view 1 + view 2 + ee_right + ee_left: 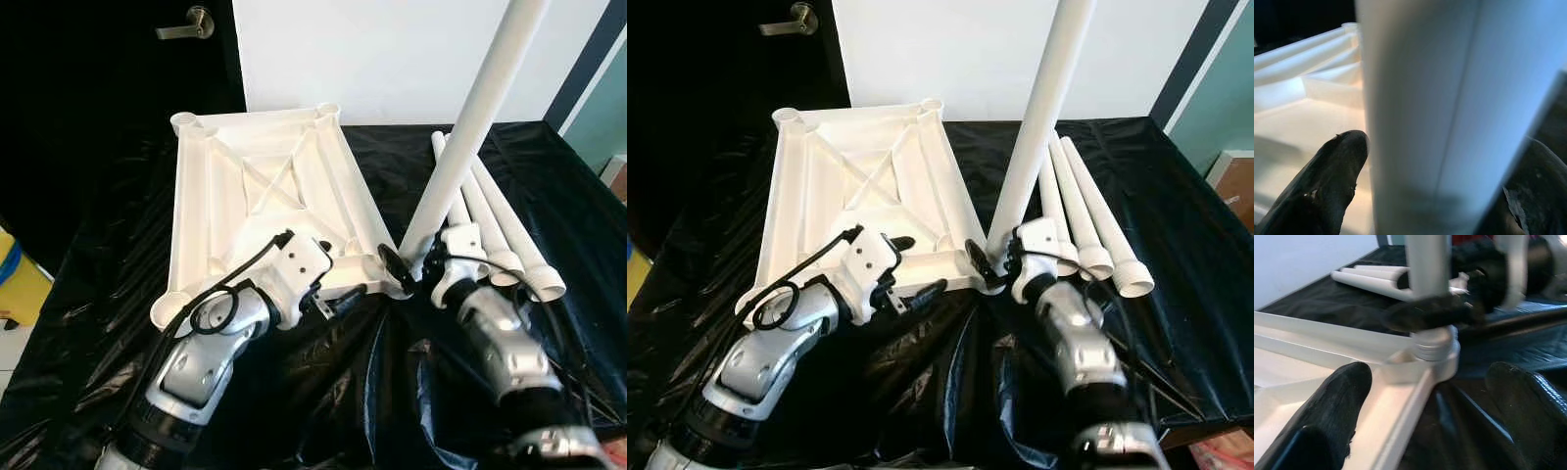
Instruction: Building children table
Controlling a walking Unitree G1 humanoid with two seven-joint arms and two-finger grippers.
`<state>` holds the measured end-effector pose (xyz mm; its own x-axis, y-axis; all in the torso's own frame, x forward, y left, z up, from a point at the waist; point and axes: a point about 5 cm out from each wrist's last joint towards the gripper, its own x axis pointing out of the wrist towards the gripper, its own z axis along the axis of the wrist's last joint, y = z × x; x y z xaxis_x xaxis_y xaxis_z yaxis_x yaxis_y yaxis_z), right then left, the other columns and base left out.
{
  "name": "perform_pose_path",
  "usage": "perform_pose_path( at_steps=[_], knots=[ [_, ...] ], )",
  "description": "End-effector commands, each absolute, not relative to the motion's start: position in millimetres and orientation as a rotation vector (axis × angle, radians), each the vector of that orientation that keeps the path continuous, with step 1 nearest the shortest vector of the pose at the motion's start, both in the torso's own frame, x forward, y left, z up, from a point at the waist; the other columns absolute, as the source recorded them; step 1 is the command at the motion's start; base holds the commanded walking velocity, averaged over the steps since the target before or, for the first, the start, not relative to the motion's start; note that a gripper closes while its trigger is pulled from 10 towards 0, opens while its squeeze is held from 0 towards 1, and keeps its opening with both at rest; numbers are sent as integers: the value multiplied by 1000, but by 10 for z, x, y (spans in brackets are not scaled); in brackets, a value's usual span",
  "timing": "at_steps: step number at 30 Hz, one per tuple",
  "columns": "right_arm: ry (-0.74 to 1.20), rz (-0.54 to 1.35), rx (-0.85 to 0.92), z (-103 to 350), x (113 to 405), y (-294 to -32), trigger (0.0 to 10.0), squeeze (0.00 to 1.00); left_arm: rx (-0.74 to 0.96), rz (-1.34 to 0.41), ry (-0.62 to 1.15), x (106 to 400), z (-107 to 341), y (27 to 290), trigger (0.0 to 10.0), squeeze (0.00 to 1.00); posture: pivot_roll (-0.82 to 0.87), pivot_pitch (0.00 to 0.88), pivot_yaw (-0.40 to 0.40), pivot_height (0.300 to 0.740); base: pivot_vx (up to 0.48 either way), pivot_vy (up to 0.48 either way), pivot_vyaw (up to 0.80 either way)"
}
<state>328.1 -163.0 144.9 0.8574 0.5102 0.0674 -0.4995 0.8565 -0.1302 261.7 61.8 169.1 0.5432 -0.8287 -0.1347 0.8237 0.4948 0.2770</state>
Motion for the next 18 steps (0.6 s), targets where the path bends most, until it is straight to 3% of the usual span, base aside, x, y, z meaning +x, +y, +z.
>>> perform_pose_path(
  at_steps=[1, 3, 4, 5, 16, 17, 18],
  knots=[
    [-47, 584, -130, 1321, 3266, -1601, 10000, 0, 329, -1101, 4, 2545, 1673, 557, 10000, 0, 3, 48, -25, 740, 0, 0, 0],
    [-40, 589, -139, 1307, 3271, -1602, 10000, 0, 330, -1106, 5, 2539, 1670, 550, 10000, 0, 3, 48, -25, 740, 0, 0, 0],
    [-26, 596, -133, 1279, 3273, -1604, 2078, 0, 336, -1109, 7, 2537, 1663, 544, 10000, 0, 7, 49, -28, 740, 0, 0, 0],
    [-15, 603, -131, 1254, 3269, -1610, 0, 0, 339, -1109, 9, 2532, 1658, 542, 10000, 0, 9, 50, -31, 740, 0, 0, 0],
    [24, 626, -94, 1135, 3238, -1680, 0, 0, 332, -1085, 23, 2518, 1652, 569, 10000, 0, 13, 57, -38, 740, 0, 0, 0],
    [30, 616, -86, 1117, 3237, -1684, 8431, 0, 334, -1080, 26, 2520, 1649, 574, 10000, 0, 13, 59, -40, 740, 0, 0, 0],
    [30, 616, -86, 1117, 3237, -1684, 8431, 0, 334, -1080, 26, 2520, 1649, 574, 10000, 0, 13, 59, -40, 740, 0, 0, 0]
  ],
)
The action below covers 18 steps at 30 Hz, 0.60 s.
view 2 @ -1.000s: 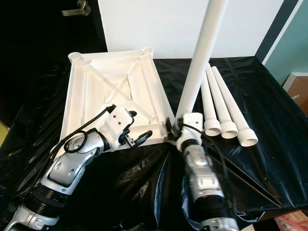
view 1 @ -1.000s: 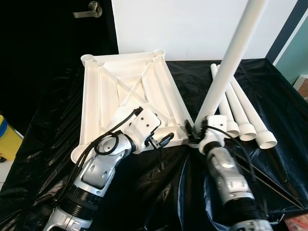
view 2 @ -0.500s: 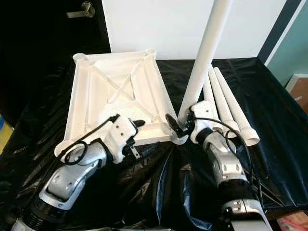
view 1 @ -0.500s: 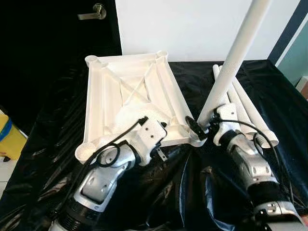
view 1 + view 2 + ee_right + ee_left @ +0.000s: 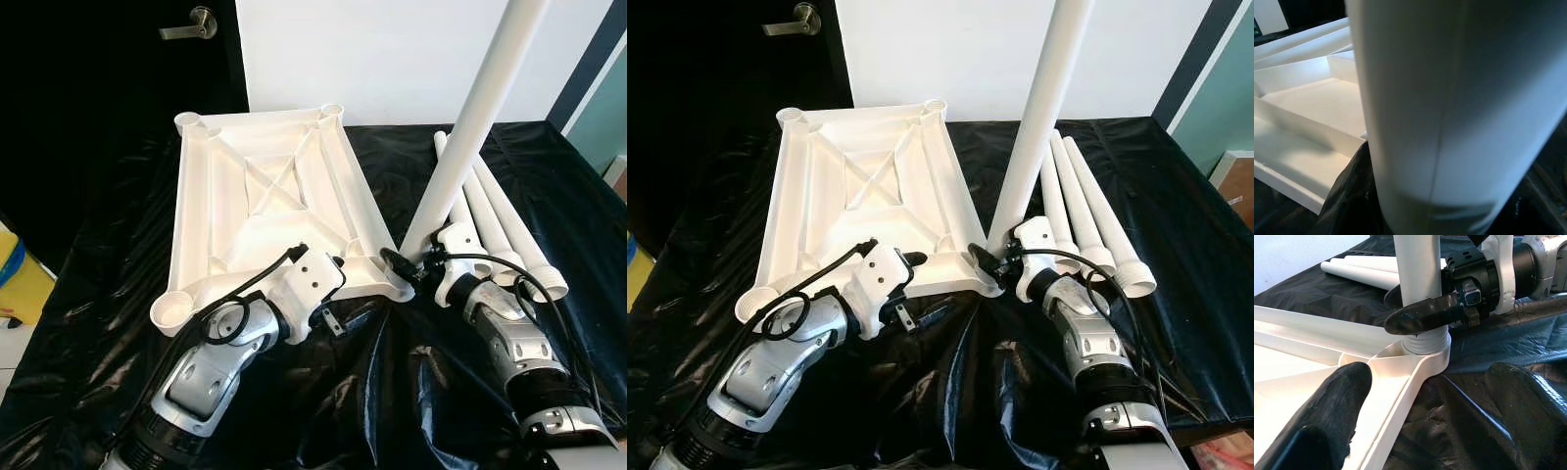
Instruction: Building children table
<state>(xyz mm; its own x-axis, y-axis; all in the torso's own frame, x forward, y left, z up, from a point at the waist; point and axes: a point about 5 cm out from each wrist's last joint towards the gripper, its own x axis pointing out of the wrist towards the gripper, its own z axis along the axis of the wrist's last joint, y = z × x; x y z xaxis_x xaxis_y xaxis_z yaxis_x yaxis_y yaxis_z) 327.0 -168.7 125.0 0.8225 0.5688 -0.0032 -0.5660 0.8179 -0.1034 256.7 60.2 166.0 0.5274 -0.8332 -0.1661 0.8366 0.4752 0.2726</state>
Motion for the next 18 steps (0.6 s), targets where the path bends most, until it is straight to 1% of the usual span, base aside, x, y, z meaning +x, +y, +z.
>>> perform_pose_path(
  at_steps=[1, 3, 5, 6, 8, 9, 10, 13, 15, 17, 18],
  knots=[
    [40, 594, -82, 1103, 3236, -1679, 10000, 0, 337, -1072, 30, 2526, 1644, 583, 10000, 0, 13, 59, -40, 740, 0, 0, 0],
    [47, 561, -80, 1093, 3235, -1667, 10000, 0, 342, -1063, 34, 2537, 1636, 596, 10000, 0, 13, 59, -42, 740, 0, 0, 0],
    [63, 473, -79, 1073, 3237, -1646, 10000, 0, 349, -1047, 39, 2555, 1627, 615, 10000, 0, 13, 58, -41, 740, 0, 0, 0],
    [63, 473, -79, 1073, 3237, -1646, 10000, 0, 349, -1047, 39, 2555, 1627, 615, 10000, 0, 13, 58, -41, 740, 0, 0, 0],
    [77, 370, -47, 1055, 3229, -1596, 10000, 0, 351, -1038, 39, 2566, 1627, 623, 10000, 0, 12, 53, -42, 740, 0, 0, 0],
    [122, 227, 3, 990, 3212, -1525, 10000, 0, 355, -1033, 39, 2574, 1628, 626, 10000, 0, 11, 50, -45, 740, 0, 0, 0],
    [122, 227, 3, 990, 3212, -1525, 10000, 0, 355, -1033, 39, 2574, 1628, 626, 10000, 0, 11, 50, -45, 740, 0, 0, 0],
    [133, 108, 38, 955, 3185, -1448, 10000, 0, 358, -1029, 38, 2581, 1631, 626, 10000, 0, 15, 45, -48, 740, 0, 0, 0],
    [131, 89, 44, 953, 3179, -1434, 10000, 0, 359, -1029, 38, 2582, 1631, 626, 10000, 0, 15, 45, -48, 740, 0, 0, 0],
    [142, -47, 61, 928, 3148, -1377, 10000, 0, 365, -1011, 41, 2599, 1622, 641, 10000, 0, 14, 40, -52, 740, 0, 0, 0],
    [142, -47, 61, 928, 3148, -1377, 10000, 0, 365, -1011, 41, 2599, 1622, 641, 10000, 0, 14, 40, -52, 740, 0, 0, 0]
  ],
)
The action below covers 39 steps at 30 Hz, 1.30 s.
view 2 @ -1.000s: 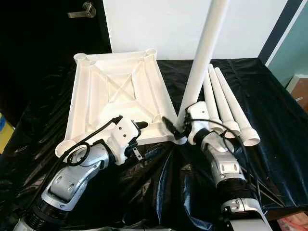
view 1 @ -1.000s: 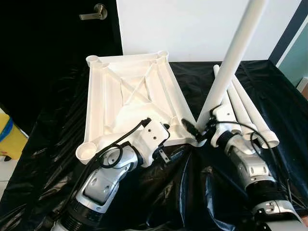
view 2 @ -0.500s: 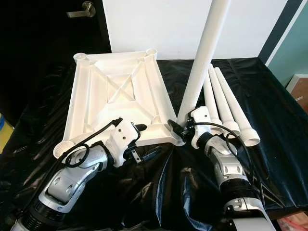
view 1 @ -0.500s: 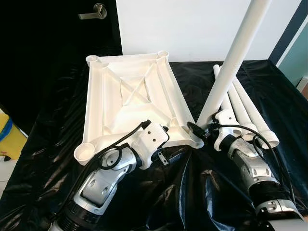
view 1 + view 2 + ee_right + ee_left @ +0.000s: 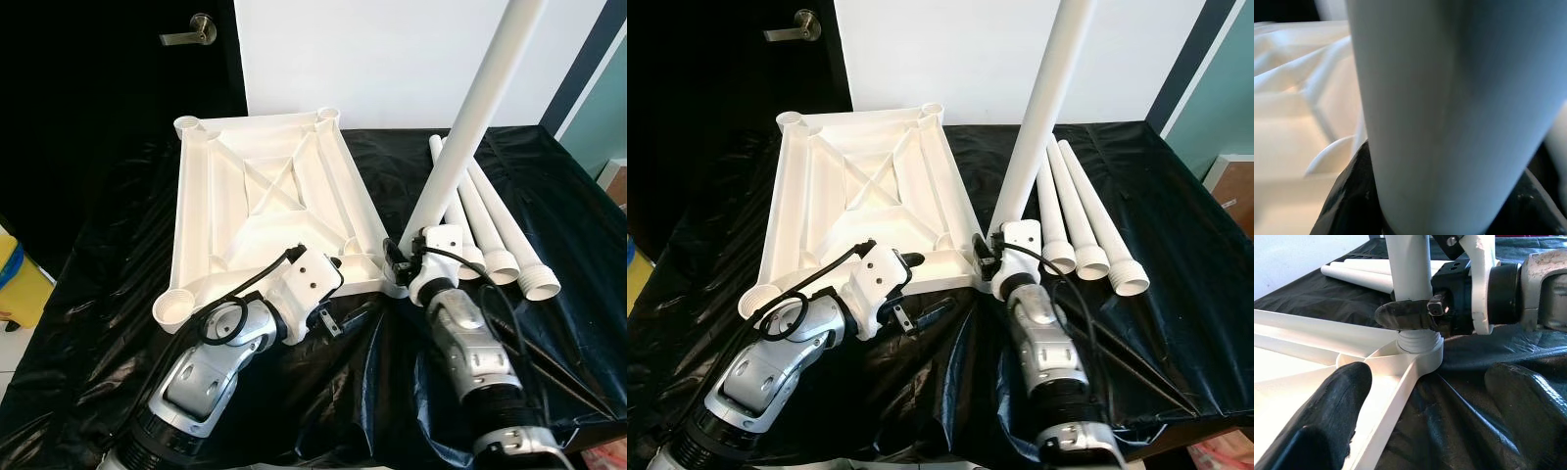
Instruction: Building children table
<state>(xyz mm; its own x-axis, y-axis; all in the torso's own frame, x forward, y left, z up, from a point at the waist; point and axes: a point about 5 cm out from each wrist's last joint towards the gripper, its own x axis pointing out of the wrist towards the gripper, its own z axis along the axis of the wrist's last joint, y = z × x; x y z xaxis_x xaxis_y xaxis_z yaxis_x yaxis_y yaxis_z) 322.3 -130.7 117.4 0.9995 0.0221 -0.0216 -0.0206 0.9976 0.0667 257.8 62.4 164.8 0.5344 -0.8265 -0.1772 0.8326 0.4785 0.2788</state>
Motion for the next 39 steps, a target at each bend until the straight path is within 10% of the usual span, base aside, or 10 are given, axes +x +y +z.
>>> perform_pose_path(
  at_steps=[1, 10, 11, 21, 22, 23, 39],
  knots=[
    [154, -115, 68, 918, 3126, -1342, 10000, 0, 367, -1001, 43, 2610, 1617, 649, 10000, 0, 14, 40, -52, 740, 0, 0, 0],
    [57, -30, 97, 1086, 3100, -1222, 10000, 0, 368, -885, 74, 2802, 1607, 746, 10000, 0, -1, 28, -38, 740, 0, 0, 0],
    [45, -23, 94, 1097, 3094, -1232, 10000, 1000, 371, -860, 76, 2842, 1613, 774, 10000, 0, -1, 26, -38, 740, 0, 0, 0],
    [1, 31, 73, 1138, 3005, -1280, 10000, 1000, 406, -714, 133, 3062, 1568, 929, 10000, 0, -9, 18, -37, 740, 0, 0, 0],
    [1, 42, 70, 1129, 2982, -1307, 10000, 129, 416, -688, 149, 3097, 1543, 954, 10000, 0, -11, 18, -36, 740, 0, 0, 0],
    [2, 49, 63, 1116, 2958, -1339, 10000, 0, 426, -655, 170, 3139, 1515, 981, 10000, 0, -11, 18, -36, 740, 0, 0, 0],
    [15, 45, 38, 1054, 2815, -1470, 10000, 0, 486, -529, 249, 3506, 1461, 982, 10000, 0, -44, 32, -12, 740, 0, 0, 0]
  ],
)
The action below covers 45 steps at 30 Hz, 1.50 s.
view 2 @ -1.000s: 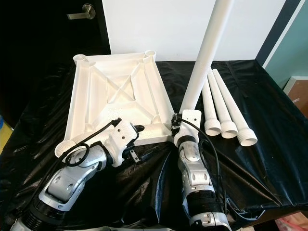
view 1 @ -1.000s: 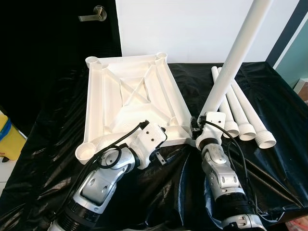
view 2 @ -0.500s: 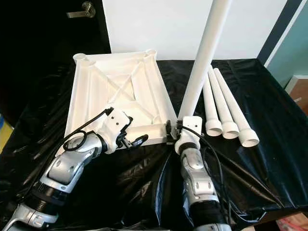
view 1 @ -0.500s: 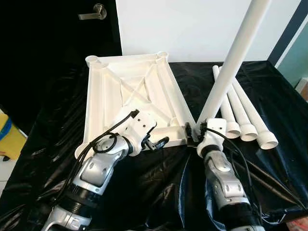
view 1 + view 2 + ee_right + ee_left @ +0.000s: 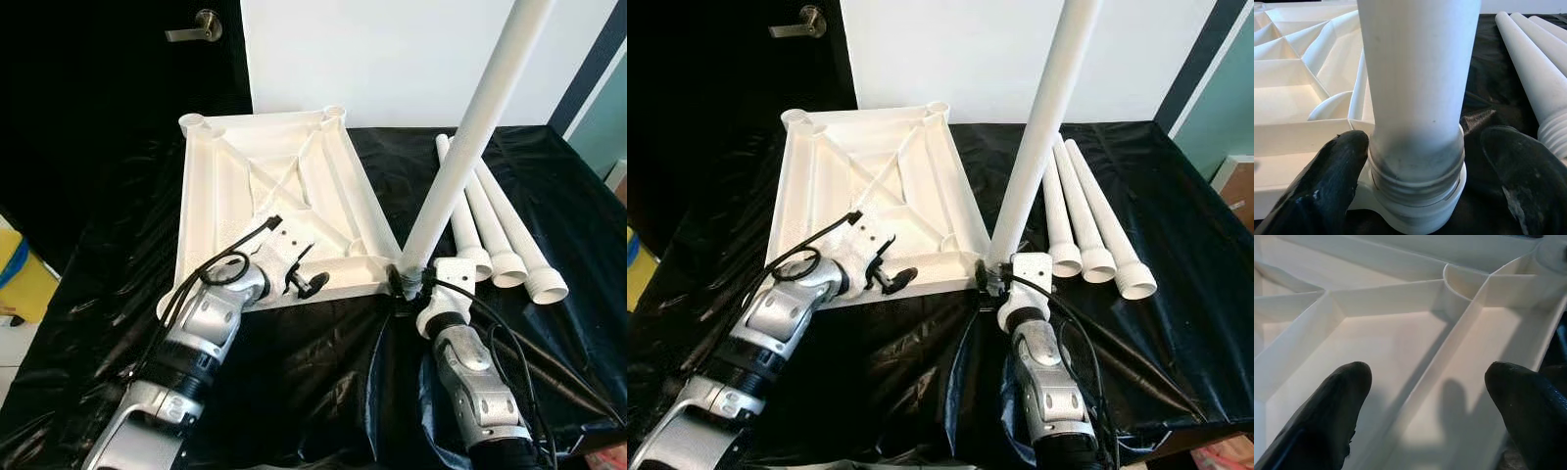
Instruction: Building children table
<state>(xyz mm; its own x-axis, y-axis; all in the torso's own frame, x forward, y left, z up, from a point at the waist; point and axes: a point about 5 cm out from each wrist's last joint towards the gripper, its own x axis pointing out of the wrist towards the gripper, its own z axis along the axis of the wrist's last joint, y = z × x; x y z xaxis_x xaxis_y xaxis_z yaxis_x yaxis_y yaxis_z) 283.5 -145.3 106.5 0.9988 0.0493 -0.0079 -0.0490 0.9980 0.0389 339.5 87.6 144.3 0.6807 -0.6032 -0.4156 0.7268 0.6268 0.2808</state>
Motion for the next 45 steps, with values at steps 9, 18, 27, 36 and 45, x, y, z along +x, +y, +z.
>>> perform_pose_path(
  at_steps=[9, 18, 27, 36, 45],
  knots=[
    [13, 34, 42, 1065, 2789, -1470, 10000, 0, 485, -501, 304, 3649, 1409, 934, 10000, 0, -59, 49, 4, 740, 0, 0, 0],
    [11, 10, 45, 1077, 2774, -1498, 10000, 0, 472, -504, 410, 3682, 1195, 893, 10000, 0, -70, 66, 19, 740, 0, 0, 0],
    [9, 6, 47, 1088, 2789, -1488, 10000, 0, 433, -500, 514, 3697, 1070, 973, 10000, 0, -69, 67, 19, 740, 0, 0, 0],
    [6, 2, 45, 1099, 2796, -1496, 10000, 0, 425, -542, 567, 3707, 1049, 977, 4784, 0, -70, 68, 25, 740, 0, 0, 0],
    [4, -17, 51, 1099, 2788, -1512, 10000, 0, 412, -589, 593, 3647, 960, 928, 0, 0, -77, 68, 36, 740, 0, 0, 0]
  ],
)
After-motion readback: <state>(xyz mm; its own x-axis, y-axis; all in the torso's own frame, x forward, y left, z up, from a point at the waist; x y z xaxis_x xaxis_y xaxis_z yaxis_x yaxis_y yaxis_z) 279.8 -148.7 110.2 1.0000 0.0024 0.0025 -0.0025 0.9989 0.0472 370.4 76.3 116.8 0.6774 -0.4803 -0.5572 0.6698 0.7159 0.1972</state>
